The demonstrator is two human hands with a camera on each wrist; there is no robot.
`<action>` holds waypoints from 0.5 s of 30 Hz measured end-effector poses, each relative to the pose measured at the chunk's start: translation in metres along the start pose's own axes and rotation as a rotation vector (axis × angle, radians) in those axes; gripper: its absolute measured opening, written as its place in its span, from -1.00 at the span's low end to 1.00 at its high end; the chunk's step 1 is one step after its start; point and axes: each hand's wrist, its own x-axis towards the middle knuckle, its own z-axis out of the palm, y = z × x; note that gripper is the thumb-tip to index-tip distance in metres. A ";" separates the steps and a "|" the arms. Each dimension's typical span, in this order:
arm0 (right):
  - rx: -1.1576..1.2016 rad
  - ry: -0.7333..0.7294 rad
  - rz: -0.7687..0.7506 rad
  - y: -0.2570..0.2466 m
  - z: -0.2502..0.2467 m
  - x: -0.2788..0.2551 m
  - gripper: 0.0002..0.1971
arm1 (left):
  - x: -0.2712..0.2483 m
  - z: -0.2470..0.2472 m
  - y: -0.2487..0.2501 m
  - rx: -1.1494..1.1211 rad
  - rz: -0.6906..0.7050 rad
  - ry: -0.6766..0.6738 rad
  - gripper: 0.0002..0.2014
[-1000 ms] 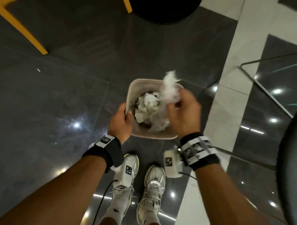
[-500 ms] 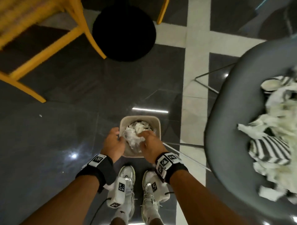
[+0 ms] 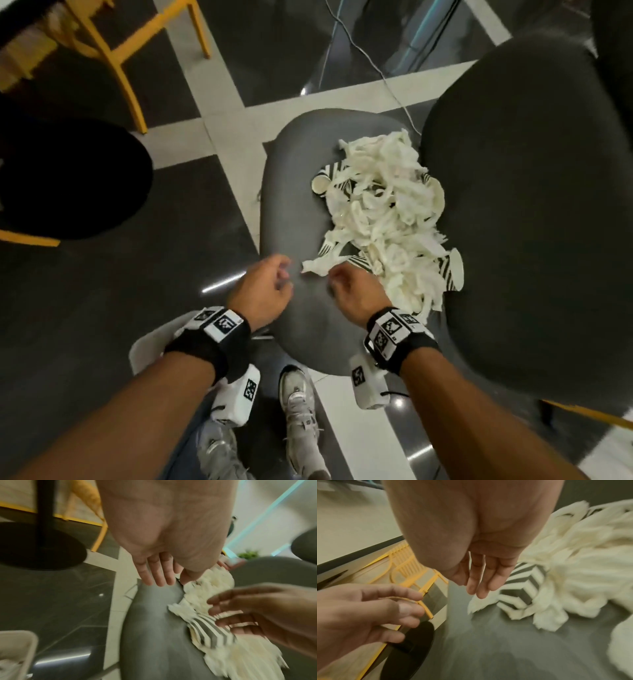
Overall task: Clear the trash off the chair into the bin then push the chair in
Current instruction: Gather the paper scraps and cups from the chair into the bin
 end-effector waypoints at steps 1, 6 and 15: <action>0.012 0.025 0.015 0.016 -0.013 0.002 -0.74 | 0.009 0.022 0.012 0.056 0.056 -0.058 -0.54; 0.003 0.084 0.045 0.092 -0.061 0.001 -0.68 | 0.038 0.125 0.062 0.475 0.181 -0.226 0.01; -0.155 0.327 0.123 0.166 -0.093 0.001 -0.59 | 0.085 0.166 0.063 0.718 0.200 -0.081 -0.32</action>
